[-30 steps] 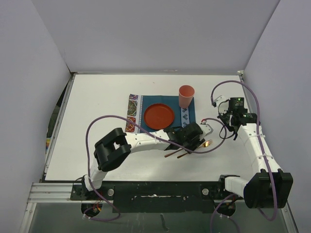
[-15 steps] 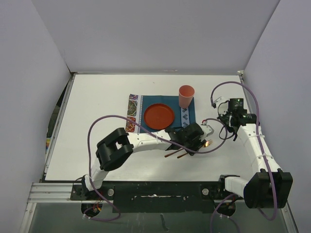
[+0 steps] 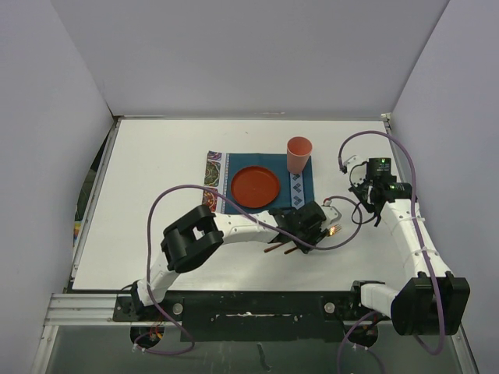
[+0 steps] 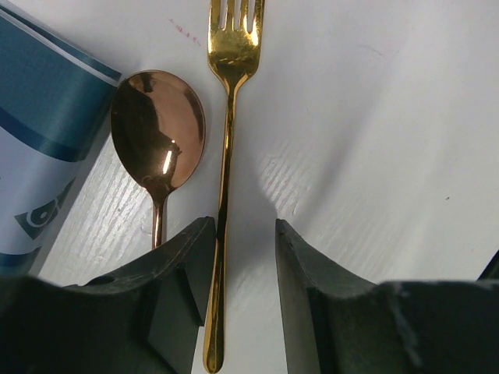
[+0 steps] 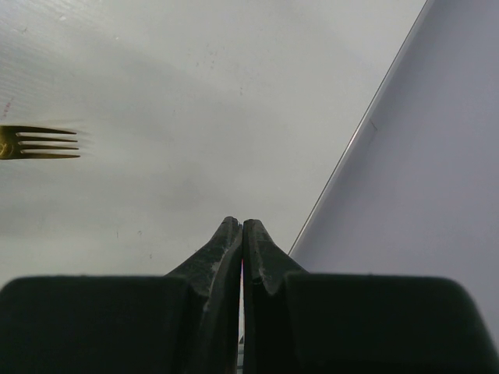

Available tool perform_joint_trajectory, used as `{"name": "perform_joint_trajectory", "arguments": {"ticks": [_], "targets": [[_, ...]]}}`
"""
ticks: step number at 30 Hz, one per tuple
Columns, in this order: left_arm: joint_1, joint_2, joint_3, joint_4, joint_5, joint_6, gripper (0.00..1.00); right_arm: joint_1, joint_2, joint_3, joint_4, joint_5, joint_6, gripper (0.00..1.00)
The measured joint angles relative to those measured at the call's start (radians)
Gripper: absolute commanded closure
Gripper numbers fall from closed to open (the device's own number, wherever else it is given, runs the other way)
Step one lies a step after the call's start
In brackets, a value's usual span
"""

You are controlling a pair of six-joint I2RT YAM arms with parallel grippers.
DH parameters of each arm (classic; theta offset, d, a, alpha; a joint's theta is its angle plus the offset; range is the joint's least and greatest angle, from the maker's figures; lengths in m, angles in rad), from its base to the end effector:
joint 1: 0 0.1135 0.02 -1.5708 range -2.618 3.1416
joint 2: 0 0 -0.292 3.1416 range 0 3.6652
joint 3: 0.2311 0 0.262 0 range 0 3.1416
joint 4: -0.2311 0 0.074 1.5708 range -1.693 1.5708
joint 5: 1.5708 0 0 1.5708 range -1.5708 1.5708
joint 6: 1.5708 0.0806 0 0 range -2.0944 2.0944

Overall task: Set the dinner table for one person
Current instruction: Pick up the fork at the center of the board.

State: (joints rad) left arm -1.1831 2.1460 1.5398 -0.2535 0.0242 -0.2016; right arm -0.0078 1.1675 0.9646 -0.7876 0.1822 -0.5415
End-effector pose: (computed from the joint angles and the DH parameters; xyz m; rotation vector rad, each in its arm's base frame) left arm 0.1961 -0.4854 0.1454 1.2063 2.2333 -0.6253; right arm 0.2512 -0.0166 0.2613 -0.6165 2.5240 -0.4387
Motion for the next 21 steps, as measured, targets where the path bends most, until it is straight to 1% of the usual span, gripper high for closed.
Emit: {"name": "perform_joint_trajectory", "arguments": {"ticks": [8,9,12,13,21], "targets": [[0.006,0.027,0.026,0.002,0.005,0.008,0.65,0.000,-0.001,0.000,-0.001,0.002,0.000,1.00],[0.006,0.032,0.030,0.004,0.005,0.009,0.70,0.000,-0.001,0.000,-0.001,0.002,0.000,1.00],[0.007,0.040,0.040,0.002,0.008,0.014,0.94,0.000,-0.001,0.000,-0.001,0.002,-0.001,1.00],[0.007,0.045,0.047,-0.001,0.007,0.018,1.00,0.000,-0.001,0.000,-0.001,0.002,-0.001,1.00],[0.012,0.052,0.060,-0.009,0.011,0.024,1.00,0.000,-0.001,0.000,-0.002,-0.003,-0.001,1.00]]}}
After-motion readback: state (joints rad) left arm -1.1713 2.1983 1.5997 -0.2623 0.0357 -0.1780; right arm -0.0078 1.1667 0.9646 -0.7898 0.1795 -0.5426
